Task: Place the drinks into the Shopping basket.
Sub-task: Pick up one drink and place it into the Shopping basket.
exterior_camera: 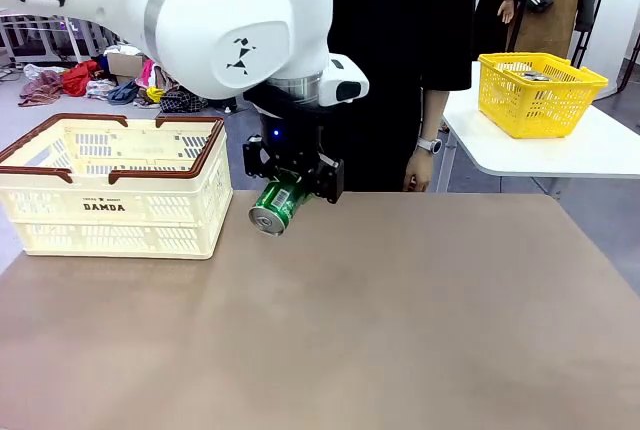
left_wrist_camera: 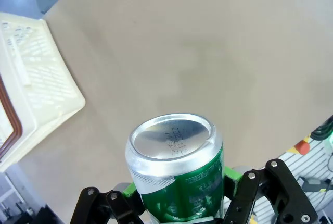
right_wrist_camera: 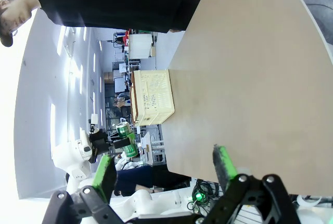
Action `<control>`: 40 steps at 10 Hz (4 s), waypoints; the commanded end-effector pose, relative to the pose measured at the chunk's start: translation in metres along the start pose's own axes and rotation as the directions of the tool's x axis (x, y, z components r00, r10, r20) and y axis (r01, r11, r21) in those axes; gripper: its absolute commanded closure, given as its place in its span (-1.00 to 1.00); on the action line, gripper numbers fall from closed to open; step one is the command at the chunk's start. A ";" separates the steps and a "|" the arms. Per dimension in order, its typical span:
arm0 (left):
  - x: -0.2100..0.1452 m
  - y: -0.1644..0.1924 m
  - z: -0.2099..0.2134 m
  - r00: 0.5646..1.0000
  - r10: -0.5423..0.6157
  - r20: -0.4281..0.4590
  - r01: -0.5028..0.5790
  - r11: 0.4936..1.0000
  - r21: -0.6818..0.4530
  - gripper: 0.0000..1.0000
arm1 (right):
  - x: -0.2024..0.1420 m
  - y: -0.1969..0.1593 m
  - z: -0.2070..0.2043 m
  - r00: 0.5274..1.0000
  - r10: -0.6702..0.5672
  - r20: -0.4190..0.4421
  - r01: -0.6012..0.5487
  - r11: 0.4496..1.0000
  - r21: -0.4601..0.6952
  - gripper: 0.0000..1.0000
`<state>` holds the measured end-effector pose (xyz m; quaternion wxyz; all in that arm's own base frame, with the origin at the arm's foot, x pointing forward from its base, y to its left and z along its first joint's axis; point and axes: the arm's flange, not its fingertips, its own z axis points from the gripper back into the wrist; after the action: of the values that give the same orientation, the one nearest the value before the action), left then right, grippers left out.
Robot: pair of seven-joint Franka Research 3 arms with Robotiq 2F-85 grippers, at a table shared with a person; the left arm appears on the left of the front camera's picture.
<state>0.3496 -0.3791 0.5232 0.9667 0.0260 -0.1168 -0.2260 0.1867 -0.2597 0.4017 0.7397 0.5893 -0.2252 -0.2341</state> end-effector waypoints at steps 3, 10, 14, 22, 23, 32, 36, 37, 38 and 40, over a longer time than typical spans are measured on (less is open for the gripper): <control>0.000 -0.003 -0.002 1.000 -0.006 -0.005 0.006 1.000 0.000 1.00 | 0.001 0.003 0.000 1.000 0.012 0.009 -0.012 1.000 0.015 -1.00; 0.056 0.348 0.010 0.877 0.468 0.111 -0.473 0.881 0.026 1.00 | 0.001 0.003 0.000 1.000 0.012 0.009 -0.012 1.000 0.015 -1.00; 0.033 0.387 -0.010 0.803 0.595 -0.017 -0.592 0.801 0.091 1.00 | 0.001 0.003 0.000 1.000 0.012 0.009 -0.012 1.000 0.015 -1.00; 0.055 0.404 -0.077 0.883 0.468 -0.024 -0.468 0.883 0.028 1.00 | 0.001 0.003 0.000 1.000 0.012 0.009 -0.012 1.000 0.015 -1.00; 0.057 0.406 -0.096 0.885 0.466 -0.015 -0.465 0.884 0.043 1.00 | 0.001 0.003 0.000 1.000 0.012 0.009 -0.012 1.000 0.015 -1.00; 0.055 0.382 -0.189 0.905 0.395 -0.158 -0.390 0.919 0.063 1.00 | 0.001 0.003 0.000 1.000 0.012 0.009 -0.012 1.000 0.015 -1.00; 0.056 0.382 -0.185 0.912 0.388 -0.135 -0.388 0.921 0.029 1.00 | 0.001 0.003 0.000 1.000 0.012 0.009 -0.012 1.000 0.015 -1.00; 0.055 0.383 -0.183 0.912 0.386 -0.135 -0.387 0.922 0.024 -0.10 | 0.001 0.003 0.000 1.000 0.012 0.009 -0.012 1.000 0.015 -1.00; 0.054 0.383 -0.183 0.914 0.381 -0.139 -0.383 0.924 0.014 -1.00 | 0.001 0.003 0.000 1.000 0.012 0.009 -0.012 1.000 0.015 -1.00; 0.053 0.385 -0.181 0.911 0.390 -0.134 -0.392 0.920 0.019 -1.00 | 0.001 0.003 0.000 1.000 0.012 0.009 -0.012 1.000 0.015 -1.00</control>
<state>0.6080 -0.0638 0.3917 0.9983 0.0255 -0.0478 -0.0194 0.1863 -0.2598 0.4015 0.7396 0.5894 -0.2246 -0.2347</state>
